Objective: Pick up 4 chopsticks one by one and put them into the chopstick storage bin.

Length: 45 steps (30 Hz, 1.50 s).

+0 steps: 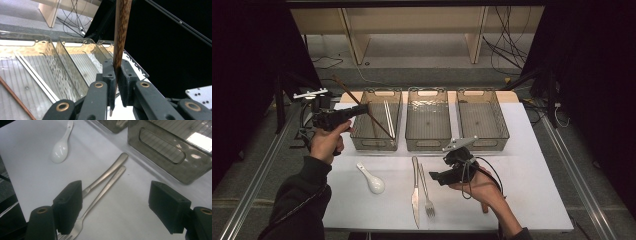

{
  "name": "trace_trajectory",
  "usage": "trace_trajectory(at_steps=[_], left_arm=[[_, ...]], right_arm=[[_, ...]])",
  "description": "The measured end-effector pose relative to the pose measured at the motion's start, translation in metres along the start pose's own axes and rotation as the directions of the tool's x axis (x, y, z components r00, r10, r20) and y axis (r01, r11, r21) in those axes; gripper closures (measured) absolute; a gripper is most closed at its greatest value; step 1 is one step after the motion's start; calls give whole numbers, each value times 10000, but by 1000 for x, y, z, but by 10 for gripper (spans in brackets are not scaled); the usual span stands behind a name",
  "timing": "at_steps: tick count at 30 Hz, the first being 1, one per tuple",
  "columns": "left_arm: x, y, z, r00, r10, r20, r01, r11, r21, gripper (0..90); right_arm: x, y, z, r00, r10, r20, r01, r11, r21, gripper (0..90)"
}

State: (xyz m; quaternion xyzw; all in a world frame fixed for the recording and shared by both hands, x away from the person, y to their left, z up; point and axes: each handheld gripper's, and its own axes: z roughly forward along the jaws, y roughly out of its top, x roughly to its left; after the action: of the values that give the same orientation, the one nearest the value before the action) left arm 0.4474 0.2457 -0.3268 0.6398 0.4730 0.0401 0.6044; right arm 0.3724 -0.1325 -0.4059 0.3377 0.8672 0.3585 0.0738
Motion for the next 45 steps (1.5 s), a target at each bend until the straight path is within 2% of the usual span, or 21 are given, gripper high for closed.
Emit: trace_trajectory(at_steps=[5, 12, 15, 18, 35, 45], left_arm=[[2, 10, 5, 9992, 154, -377, -149, 9998, 126, 839], [19, 21, 19, 9942, -8, -1079, 57, 9990, 451, 838], [27, 21, 24, 9922, -237, -1227, 296, 9985, 466, 837], [32, 19, 30, 9899, -303, -1387, 392, 9973, 621, 837], [39, 5, 53, 9839, -293, -1762, 509, 9916, 1192, 833], [40, -5, 68, 9832, -181, -1815, 504, 9833, 1747, 832]], right_arm=[[1, 0, 0, 10000, -18, -11, 18, 10000, -50, 256], [1, 0, -2, 10000, -77, 51, 78, 9998, -208, 237], [0, 0, -2, 9999, -106, 101, 109, 9996, -243, 235], [1, 1, -3, 9997, -175, 154, 180, 9992, -358, 238], [2, 1, -4, 9993, -339, 126, 343, 9987, -385, 242], [2, 1, -6, 9992, -375, 109, 380, 9985, -400, 243]])
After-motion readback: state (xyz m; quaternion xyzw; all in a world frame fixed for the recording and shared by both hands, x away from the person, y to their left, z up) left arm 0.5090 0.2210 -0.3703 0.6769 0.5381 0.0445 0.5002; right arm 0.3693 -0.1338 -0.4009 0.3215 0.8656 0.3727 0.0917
